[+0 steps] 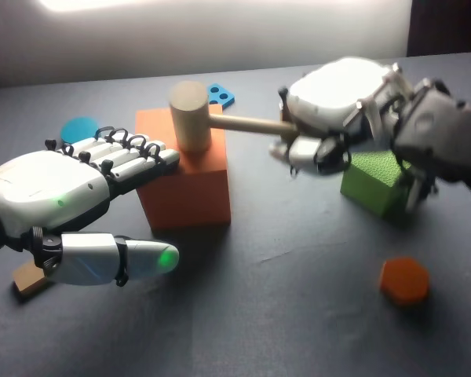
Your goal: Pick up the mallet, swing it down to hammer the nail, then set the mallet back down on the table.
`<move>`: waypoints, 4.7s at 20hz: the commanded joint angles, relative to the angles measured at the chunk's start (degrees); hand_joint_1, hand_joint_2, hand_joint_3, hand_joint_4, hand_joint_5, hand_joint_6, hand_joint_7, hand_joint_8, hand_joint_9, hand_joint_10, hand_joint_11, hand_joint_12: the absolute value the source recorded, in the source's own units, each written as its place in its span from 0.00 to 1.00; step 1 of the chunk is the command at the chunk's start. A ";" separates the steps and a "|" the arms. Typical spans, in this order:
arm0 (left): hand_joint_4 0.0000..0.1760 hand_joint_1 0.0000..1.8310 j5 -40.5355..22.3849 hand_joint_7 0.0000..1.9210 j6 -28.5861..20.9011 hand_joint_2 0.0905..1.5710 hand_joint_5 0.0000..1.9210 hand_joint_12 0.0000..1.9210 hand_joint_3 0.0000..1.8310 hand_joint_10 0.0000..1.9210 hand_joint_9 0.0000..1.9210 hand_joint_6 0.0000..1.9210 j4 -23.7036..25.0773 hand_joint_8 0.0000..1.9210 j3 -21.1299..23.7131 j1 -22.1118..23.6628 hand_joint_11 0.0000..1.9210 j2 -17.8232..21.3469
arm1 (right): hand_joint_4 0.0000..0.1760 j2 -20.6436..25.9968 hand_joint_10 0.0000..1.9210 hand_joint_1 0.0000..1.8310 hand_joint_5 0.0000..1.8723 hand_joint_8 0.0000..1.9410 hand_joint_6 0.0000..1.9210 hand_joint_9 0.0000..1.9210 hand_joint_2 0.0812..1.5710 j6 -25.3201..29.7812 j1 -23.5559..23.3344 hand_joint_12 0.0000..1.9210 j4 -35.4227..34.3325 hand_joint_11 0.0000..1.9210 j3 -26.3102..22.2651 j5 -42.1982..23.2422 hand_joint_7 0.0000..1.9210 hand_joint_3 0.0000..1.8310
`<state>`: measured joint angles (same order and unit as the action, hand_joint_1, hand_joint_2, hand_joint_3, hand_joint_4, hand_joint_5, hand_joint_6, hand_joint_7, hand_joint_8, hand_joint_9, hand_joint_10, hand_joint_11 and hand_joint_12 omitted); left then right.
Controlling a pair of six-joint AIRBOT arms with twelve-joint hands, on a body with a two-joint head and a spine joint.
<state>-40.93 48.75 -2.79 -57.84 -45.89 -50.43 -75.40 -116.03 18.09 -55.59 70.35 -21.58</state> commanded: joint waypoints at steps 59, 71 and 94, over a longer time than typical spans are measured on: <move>0.00 0.00 -2.35 0.05 -0.69 0.69 0.04 0.04 0.00 0.00 0.04 0.00 -0.41 0.00 -1.08 6.85 0.01 2.92 | 1.00 12.17 1.00 0.27 0.67 1.00 1.00 0.87 0.99 -12.39 8.06 1.00 11.76 0.95 -17.02 4.17 0.80 0.00; 0.00 0.00 0.88 0.03 -1.57 0.69 0.04 0.04 0.00 0.00 0.03 0.00 3.25 0.00 1.37 12.11 0.00 8.01 | 0.00 6.56 0.87 0.15 0.21 0.82 0.79 0.23 0.86 -9.04 9.11 0.89 12.55 0.23 -14.14 1.35 0.24 0.00; 0.00 0.00 4.99 0.03 -5.63 0.68 0.04 0.04 0.00 0.00 0.03 0.00 9.11 0.00 2.24 16.84 0.00 9.00 | 0.00 21.88 0.00 0.26 0.14 0.00 0.00 0.17 0.55 5.84 -2.48 0.45 12.05 0.00 -22.85 5.85 0.16 0.00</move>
<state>-29.39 43.42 7.03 -55.64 -29.67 -42.09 -54.04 -110.50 16.25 -44.12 47.99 -12.49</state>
